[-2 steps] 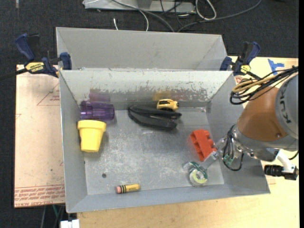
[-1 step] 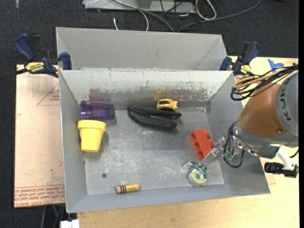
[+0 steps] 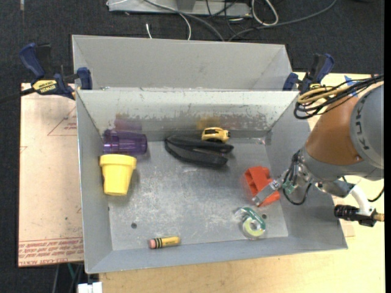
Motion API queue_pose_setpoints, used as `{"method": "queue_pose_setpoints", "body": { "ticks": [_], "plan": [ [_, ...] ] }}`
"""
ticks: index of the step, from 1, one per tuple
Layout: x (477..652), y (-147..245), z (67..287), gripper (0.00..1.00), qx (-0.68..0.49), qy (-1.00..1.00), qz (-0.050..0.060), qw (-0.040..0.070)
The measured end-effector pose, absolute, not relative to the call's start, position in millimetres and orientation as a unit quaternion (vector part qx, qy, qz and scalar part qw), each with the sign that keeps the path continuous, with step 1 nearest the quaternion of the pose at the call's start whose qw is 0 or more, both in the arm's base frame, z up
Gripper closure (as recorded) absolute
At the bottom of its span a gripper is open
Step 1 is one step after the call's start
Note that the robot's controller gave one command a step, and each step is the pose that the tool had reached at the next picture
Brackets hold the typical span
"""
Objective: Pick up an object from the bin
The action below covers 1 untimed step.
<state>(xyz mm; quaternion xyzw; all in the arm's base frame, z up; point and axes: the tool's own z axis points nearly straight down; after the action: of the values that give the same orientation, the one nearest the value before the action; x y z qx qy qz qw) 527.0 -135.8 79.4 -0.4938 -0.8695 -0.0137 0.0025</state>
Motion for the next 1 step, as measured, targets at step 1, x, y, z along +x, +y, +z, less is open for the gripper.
{"method": "queue_pose_setpoints", "body": {
  "ticks": [1],
  "plan": [
    [526.7, -126.9, 71.9, 0.0, -0.473, -0.881, -0.015, 0.0]
  ]
}}
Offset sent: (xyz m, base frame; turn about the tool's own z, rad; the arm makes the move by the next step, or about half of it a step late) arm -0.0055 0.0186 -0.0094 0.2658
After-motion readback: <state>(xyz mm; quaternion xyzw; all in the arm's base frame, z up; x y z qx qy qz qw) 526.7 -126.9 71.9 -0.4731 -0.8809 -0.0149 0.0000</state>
